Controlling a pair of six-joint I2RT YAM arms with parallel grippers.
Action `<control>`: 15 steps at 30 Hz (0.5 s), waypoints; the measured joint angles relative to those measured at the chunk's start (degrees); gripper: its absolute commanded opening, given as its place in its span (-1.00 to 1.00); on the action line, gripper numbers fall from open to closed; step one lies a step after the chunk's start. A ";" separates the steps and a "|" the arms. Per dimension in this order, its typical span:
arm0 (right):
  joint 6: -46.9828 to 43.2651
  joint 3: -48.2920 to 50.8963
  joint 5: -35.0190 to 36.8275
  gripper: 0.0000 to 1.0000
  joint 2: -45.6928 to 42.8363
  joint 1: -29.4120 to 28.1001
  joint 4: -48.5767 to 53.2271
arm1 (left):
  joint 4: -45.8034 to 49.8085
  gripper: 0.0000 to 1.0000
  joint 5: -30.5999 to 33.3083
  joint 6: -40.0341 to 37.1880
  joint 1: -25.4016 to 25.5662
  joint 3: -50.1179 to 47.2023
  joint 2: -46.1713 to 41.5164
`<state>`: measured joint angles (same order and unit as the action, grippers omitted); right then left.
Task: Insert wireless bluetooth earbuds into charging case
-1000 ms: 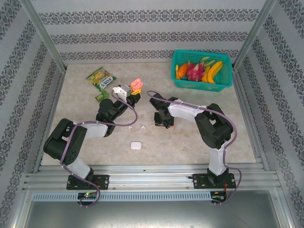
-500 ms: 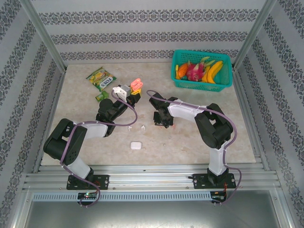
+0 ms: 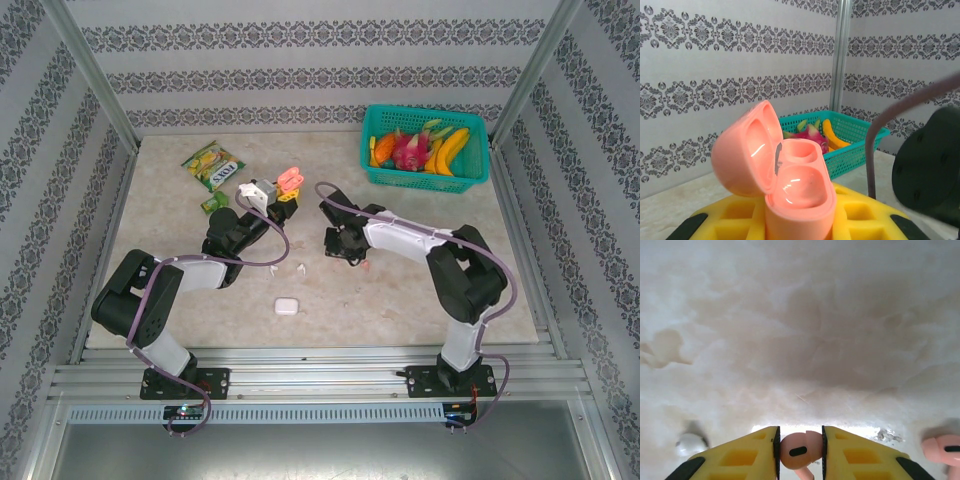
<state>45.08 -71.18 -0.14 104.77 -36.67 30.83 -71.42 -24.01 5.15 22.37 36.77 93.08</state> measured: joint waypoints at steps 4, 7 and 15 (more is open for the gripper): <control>-0.09 0.48 0.33 -0.44 -4.57 1.53 -1.20 | 0.09 -1.00 -2.08 0.61 0.00 0.63 0.00; -0.48 0.63 0.35 -0.44 -8.31 2.86 -2.56 | 0.17 -1.00 -3.93 1.27 0.00 1.88 0.00; -2.97 1.03 0.15 -0.43 -18.03 5.97 -5.92 | 0.22 -1.00 -7.52 2.03 0.00 4.11 0.17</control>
<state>42.11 -70.15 0.01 86.74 -30.70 24.91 -71.20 -31.53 7.18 22.37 40.88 93.25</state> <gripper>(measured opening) 0.286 0.244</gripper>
